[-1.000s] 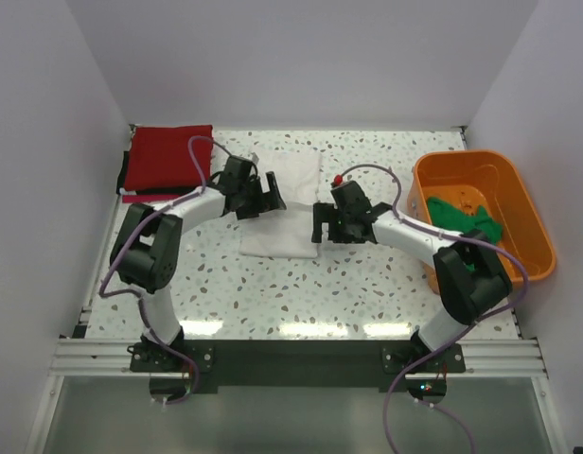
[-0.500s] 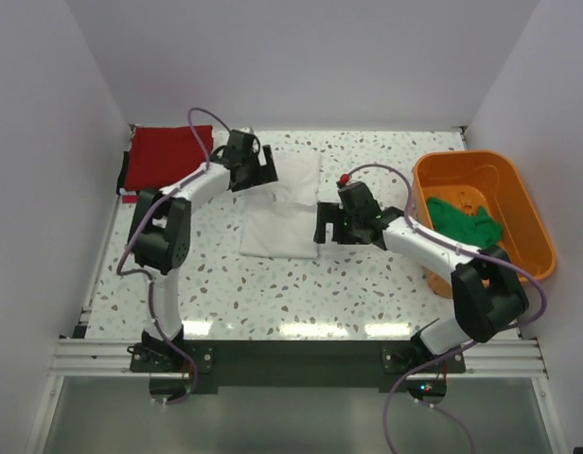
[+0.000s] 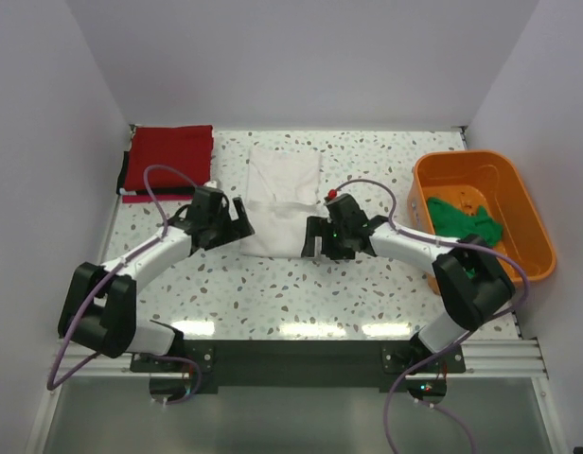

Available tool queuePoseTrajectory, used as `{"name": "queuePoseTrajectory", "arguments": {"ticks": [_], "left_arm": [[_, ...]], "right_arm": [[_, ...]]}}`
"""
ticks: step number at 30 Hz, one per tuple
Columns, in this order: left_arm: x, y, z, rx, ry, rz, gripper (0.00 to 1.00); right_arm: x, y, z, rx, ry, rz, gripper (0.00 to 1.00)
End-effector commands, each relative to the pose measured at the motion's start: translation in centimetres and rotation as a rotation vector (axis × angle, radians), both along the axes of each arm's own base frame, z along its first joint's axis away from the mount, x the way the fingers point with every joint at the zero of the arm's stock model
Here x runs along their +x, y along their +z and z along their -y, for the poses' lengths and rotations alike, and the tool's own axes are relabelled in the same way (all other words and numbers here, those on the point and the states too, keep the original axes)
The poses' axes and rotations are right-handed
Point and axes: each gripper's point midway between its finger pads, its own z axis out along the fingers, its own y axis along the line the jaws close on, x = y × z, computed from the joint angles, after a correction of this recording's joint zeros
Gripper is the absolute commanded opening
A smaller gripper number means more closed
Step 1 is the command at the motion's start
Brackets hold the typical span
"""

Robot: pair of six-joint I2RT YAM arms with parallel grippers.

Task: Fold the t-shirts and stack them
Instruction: Fold the tshirt

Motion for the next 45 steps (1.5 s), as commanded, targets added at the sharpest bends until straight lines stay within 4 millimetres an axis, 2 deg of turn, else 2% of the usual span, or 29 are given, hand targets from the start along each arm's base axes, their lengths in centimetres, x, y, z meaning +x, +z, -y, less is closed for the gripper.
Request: {"name": "queuePoseTrajectory", "arguments": {"ticks": [1, 4, 8, 13, 18, 24, 27, 28, 30, 31, 33, 34, 36, 37, 38, 40, 41, 43, 45], "left_arm": [[-1.1, -1.0, 0.5, -0.054, 0.004, -0.013, 1.0], [-2.2, -2.4, 1.0, -0.074, -0.025, -0.052, 0.96], [-3.0, -3.8, 1.7, -0.111, -0.053, -0.091, 0.76], [-3.5, -5.0, 1.8, -0.108, -0.059, -0.115, 0.56], [-3.0, -5.9, 1.7, -0.09, -0.042, -0.131, 0.5], [-2.8, -6.9, 1.4, -0.062, -0.031, -0.154, 0.34], [-2.9, -7.0, 1.3, -0.061, -0.032, -0.156, 0.18], [-3.1, -7.1, 1.3, -0.062, -0.037, -0.157, 0.09], [-3.2, -7.2, 1.4, -0.063, -0.045, -0.156, 0.0], [-3.4, -7.3, 1.2, -0.058, -0.046, -0.159, 0.0], [-3.9, -7.5, 1.2, -0.06, -0.053, -0.168, 0.0], [-4.2, -7.6, 1.2, -0.063, -0.059, -0.17, 0.0], [-5.0, -6.9, 1.6, -0.075, -0.083, -0.153, 0.0], [-6.0, -7.3, 1.4, -0.07, -0.088, -0.163, 0.0], [-6.4, -6.6, 1.4, -0.069, -0.095, -0.136, 0.0], [-8.7, -7.1, 1.4, -0.055, -0.116, -0.167, 0.0], [-9.4, -6.4, 1.9, -0.065, -0.14, -0.148, 0.0], [-11.7, -6.9, 1.7, -0.052, -0.154, -0.194, 0.0], [-13.3, -6.1, 2.2, -0.056, -0.193, -0.191, 0.0]], "right_arm": [[0.5, -0.1, -1.5, 0.057, -0.012, -0.017, 0.92], [0.4, -0.7, -1.6, 0.064, -0.027, -0.027, 0.88], [0.4, -1.3, -1.4, 0.061, -0.051, -0.034, 0.77], [0.1, -2.4, -0.9, 0.037, -0.063, -0.058, 0.68], [-0.1, -3.0, -0.8, 0.031, -0.071, -0.068, 0.58], [-0.4, -4.0, -0.7, 0.025, -0.075, -0.088, 0.49], [-0.5, -4.0, -0.8, 0.034, -0.07, -0.089, 0.35], [-0.4, -3.9, -1.0, 0.042, -0.068, -0.08, 0.32], [-0.2, -4.1, -0.8, 0.038, -0.074, -0.071, 0.26], [-0.2, -4.2, -0.8, 0.035, -0.073, -0.074, 0.21], [-0.6, -4.3, -0.9, 0.044, -0.062, -0.085, 0.03], [-0.7, -4.0, -1.1, 0.055, -0.054, -0.08, 0.0], [-1.5, -3.9, -0.7, 0.044, -0.038, -0.088, 0.0], [-2.1, -3.9, -0.3, 0.028, -0.028, -0.097, 0.0], [-2.6, -3.2, -0.3, 0.027, -0.001, -0.077, 0.0], [-4.9, -3.4, 0.4, 0.01, 0.041, -0.119, 0.0], [-6.1, -3.1, 0.7, 0.014, 0.071, -0.122, 0.0], [-8.1, -3.0, 1.3, 0.013, 0.1, -0.159, 0.0], [-10.3, -2.5, 2.0, 0.036, 0.119, -0.189, 0.0]]}}
